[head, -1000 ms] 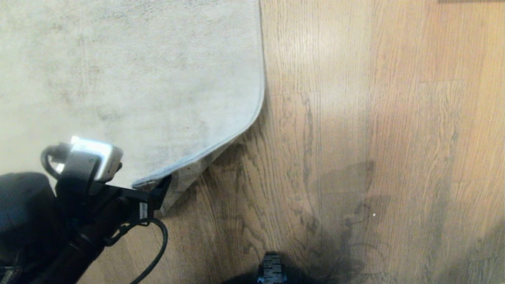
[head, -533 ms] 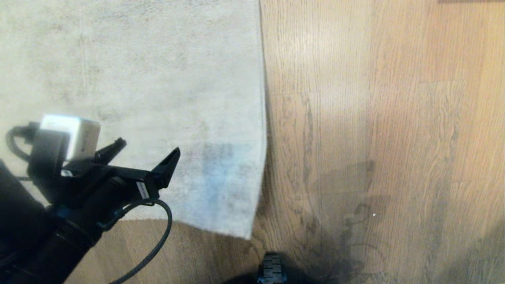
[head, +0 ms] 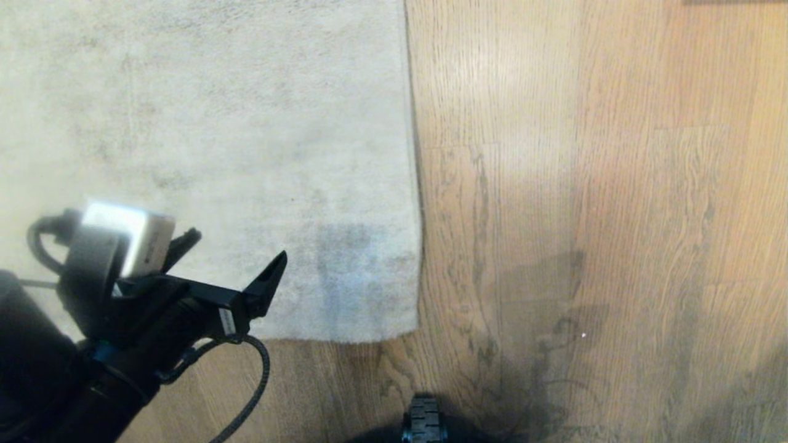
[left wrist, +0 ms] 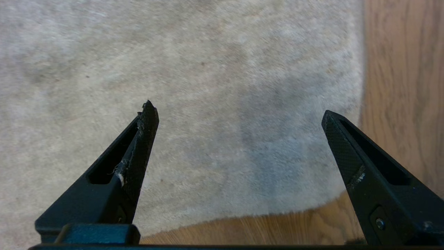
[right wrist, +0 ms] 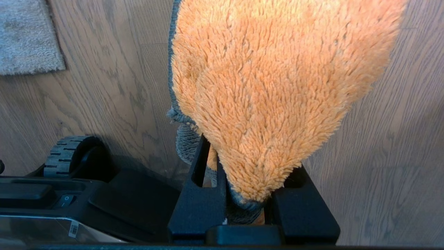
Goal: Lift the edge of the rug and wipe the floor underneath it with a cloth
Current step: Lay down the carpet
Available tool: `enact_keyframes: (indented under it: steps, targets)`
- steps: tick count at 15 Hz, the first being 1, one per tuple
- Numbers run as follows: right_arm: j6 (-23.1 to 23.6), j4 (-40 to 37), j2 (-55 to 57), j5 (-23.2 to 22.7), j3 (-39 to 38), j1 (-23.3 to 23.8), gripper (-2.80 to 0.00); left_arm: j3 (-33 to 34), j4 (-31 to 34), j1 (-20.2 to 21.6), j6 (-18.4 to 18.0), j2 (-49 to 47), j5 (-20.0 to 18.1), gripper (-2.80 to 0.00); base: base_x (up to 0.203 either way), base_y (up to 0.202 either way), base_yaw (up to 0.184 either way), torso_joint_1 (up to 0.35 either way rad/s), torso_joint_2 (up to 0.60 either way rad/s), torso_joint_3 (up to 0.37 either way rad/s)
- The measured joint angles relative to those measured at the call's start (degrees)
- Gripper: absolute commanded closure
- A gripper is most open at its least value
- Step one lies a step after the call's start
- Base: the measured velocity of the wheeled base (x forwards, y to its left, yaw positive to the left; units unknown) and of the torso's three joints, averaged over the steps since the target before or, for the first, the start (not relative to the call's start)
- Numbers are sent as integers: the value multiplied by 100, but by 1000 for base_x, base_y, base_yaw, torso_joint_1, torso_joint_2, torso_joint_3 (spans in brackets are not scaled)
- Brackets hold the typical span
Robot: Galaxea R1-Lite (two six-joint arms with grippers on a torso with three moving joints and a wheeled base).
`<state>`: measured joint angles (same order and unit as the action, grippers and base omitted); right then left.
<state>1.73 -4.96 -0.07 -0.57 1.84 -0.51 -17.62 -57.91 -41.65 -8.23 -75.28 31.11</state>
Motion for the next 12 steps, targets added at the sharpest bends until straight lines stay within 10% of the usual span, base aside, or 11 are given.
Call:
enact_keyframes:
  steps: [4, 5, 6, 12]
  targets:
    - [-2, 0, 0, -2, 0, 0, 0, 266, 24, -258, 22, -173, 4, -280, 0, 0, 0, 0, 0, 0]
    - [0, 0, 0, -2, 0, 0, 0, 293, 28, -326, 32, -252, 9, -97, 0, 0, 0, 0, 0, 0]
    - [0, -1, 0, -2, 0, 0, 0, 304, 30, -368, 33, -336, 9, 0, 0, 0, 0, 0, 0, 0]
    - [0, 0, 0, -2, 0, 0, 0, 468, 31, -631, 16, -848, 6, 0, 0, 0, 0, 0, 0, 0]
